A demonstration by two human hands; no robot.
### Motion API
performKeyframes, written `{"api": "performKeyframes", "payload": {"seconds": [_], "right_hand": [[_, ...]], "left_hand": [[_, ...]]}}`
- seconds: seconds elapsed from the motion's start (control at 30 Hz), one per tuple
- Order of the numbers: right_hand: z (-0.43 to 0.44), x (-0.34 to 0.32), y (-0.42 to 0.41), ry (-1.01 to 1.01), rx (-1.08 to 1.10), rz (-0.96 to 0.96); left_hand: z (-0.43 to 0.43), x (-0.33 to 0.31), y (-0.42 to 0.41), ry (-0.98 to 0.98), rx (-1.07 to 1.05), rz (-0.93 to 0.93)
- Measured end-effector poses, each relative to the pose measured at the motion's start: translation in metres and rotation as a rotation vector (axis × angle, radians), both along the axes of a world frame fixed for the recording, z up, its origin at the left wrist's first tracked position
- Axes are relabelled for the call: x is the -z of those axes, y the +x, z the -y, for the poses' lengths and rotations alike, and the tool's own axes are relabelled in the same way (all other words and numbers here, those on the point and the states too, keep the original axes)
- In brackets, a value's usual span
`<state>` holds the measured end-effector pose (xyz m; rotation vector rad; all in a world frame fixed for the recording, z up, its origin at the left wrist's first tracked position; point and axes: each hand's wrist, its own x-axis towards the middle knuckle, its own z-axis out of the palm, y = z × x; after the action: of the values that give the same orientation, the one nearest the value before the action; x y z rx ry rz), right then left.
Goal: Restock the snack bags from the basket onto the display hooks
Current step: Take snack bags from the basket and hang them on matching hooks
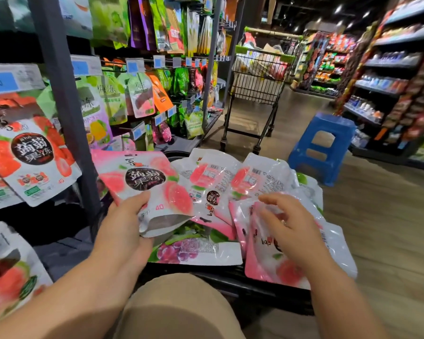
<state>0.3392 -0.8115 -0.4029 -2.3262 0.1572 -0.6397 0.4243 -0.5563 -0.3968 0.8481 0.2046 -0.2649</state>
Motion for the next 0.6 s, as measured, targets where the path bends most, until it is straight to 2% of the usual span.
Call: {"api": "performKeyframes", "payload": {"seconds": [0.2,0.43,0.6], "right_hand": [[0.035,0.005,-0.032,-0.061,0.178,0.018],[0.073,0.019,-0.061,-0.300,0.196,-0.066],[0.081,0.023,-0.080,-0.320,0.104,-0.308]], "left_hand": [[0.026,-0.023,-0.028,-0.099,0.206,0.007],[0.049,-0.015,-0.042,-0.012,0.246,0.000],[0.047,-0.012,-0.041,0.008,0.237,-0.002]]}}
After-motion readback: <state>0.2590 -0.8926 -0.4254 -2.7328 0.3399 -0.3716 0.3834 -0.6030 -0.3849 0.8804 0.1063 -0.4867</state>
